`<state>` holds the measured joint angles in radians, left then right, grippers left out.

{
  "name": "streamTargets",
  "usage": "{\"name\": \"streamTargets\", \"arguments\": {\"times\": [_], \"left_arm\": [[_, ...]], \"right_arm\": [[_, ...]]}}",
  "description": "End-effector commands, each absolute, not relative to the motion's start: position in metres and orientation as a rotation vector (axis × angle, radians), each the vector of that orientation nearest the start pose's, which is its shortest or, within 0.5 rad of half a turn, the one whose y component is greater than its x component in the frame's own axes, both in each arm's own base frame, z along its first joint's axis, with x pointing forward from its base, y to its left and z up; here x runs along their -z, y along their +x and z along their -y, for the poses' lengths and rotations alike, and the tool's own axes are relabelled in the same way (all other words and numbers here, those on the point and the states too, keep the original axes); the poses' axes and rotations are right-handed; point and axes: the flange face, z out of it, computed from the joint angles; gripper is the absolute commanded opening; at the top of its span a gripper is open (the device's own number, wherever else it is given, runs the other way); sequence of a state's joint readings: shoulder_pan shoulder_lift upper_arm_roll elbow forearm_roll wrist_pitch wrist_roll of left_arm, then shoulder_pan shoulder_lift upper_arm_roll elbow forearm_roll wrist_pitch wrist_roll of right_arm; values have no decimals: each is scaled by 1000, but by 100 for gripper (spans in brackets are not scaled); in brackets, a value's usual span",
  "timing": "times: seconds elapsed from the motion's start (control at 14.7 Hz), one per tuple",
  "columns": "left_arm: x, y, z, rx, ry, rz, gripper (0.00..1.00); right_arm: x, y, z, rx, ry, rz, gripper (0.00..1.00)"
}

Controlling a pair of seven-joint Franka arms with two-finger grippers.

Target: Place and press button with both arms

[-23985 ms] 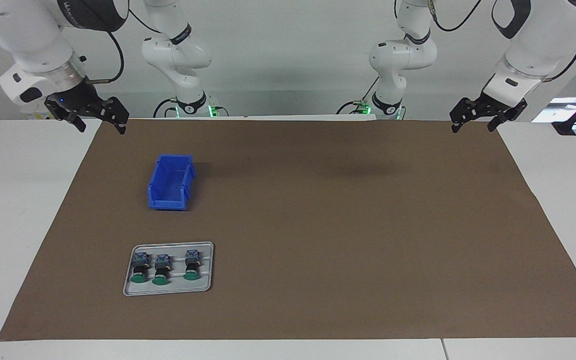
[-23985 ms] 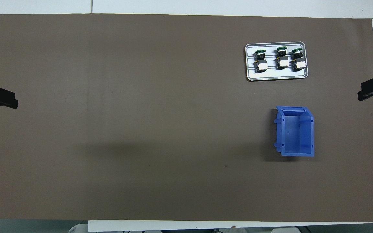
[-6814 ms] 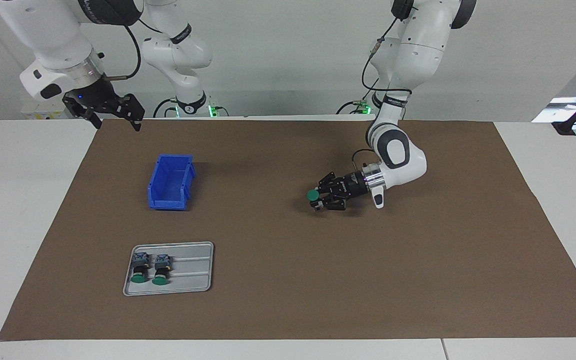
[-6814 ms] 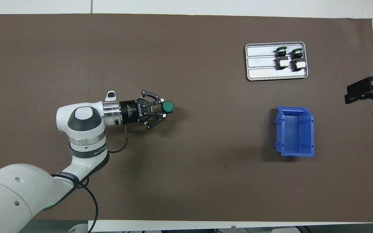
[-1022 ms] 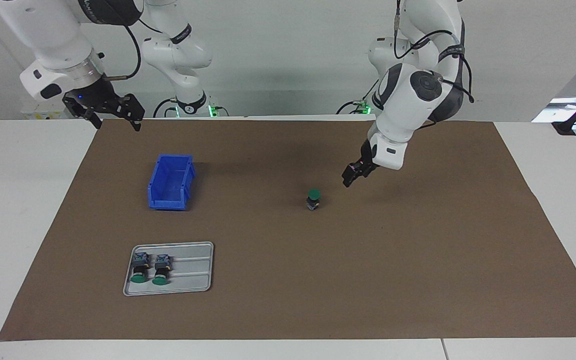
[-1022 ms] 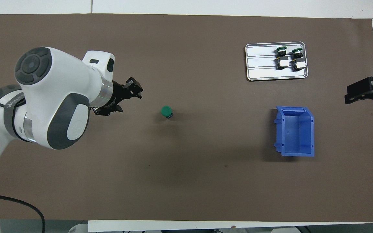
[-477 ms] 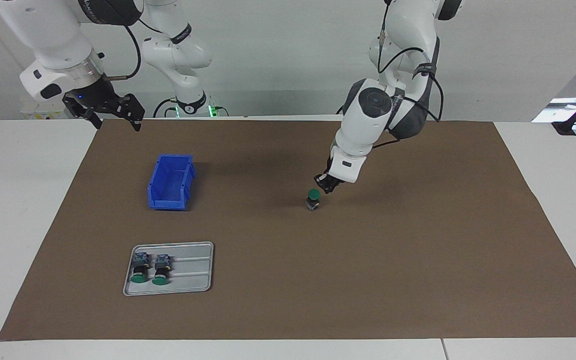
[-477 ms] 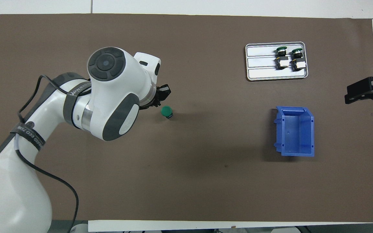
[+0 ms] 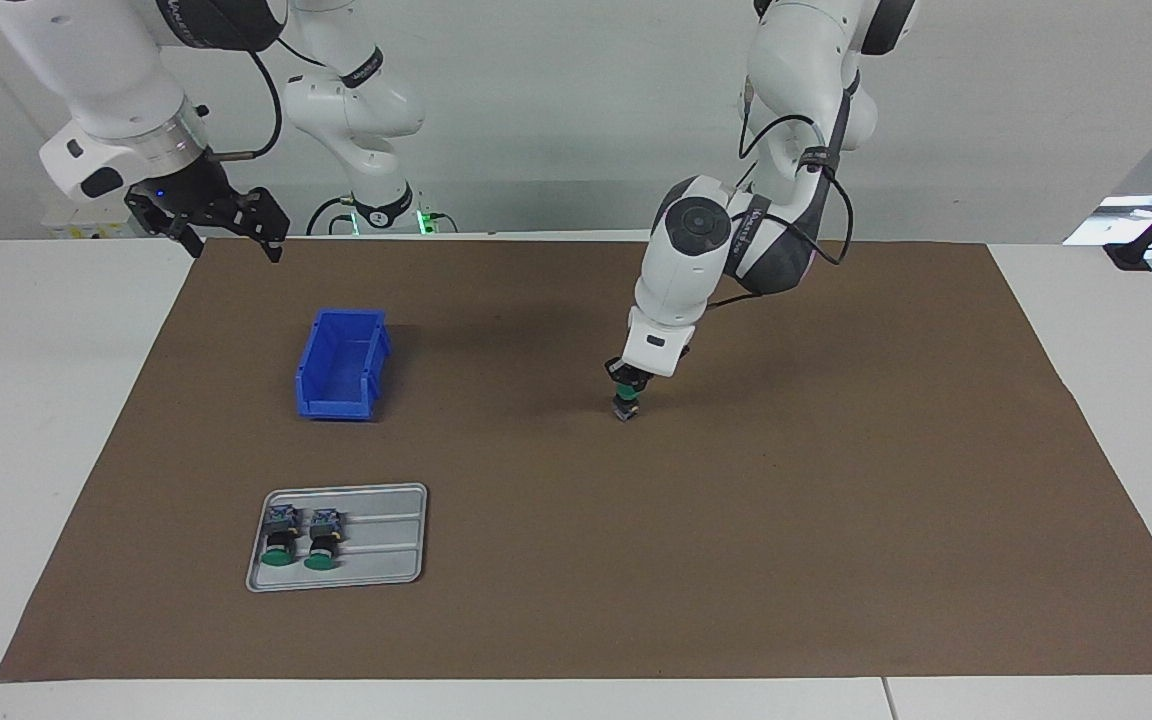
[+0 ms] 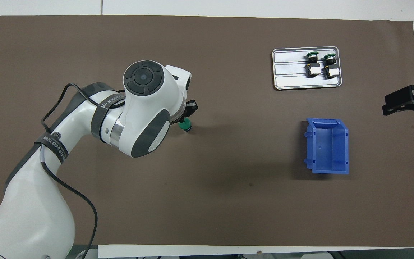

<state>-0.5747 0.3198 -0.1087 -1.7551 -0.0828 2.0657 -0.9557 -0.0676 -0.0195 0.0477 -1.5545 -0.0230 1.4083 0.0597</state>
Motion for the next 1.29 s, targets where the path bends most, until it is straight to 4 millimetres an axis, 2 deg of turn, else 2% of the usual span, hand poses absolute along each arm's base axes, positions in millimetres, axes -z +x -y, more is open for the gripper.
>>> {"name": "streamTargets", "arguments": {"times": [0.0, 0.14, 0.27, 0.41, 0.68, 1.02, 1.23], "left_arm": [[-383, 495, 411, -107, -3143, 536, 0], [-379, 486, 416, -116, -3138, 516, 0], [-377, 487, 416, -105, -3148, 520, 0], [-367, 484, 413, -109, -3142, 519, 0], [-366, 486, 410, -99, -3148, 526, 0], [-347, 476, 407, -106, -3143, 507, 0], [-348, 477, 405, -110, -3142, 517, 2]], "right_arm": [[-630, 525, 14, -208, -3154, -98, 100], [-630, 525, 14, -208, -3154, -98, 100], [-630, 525, 14, -208, -3154, -98, 100], [-630, 525, 14, -208, -3154, -98, 99], [-630, 525, 14, -208, -3154, -98, 100], [-630, 525, 14, -208, -3154, -98, 99], [-630, 525, 14, -208, -3154, -98, 100]]}}
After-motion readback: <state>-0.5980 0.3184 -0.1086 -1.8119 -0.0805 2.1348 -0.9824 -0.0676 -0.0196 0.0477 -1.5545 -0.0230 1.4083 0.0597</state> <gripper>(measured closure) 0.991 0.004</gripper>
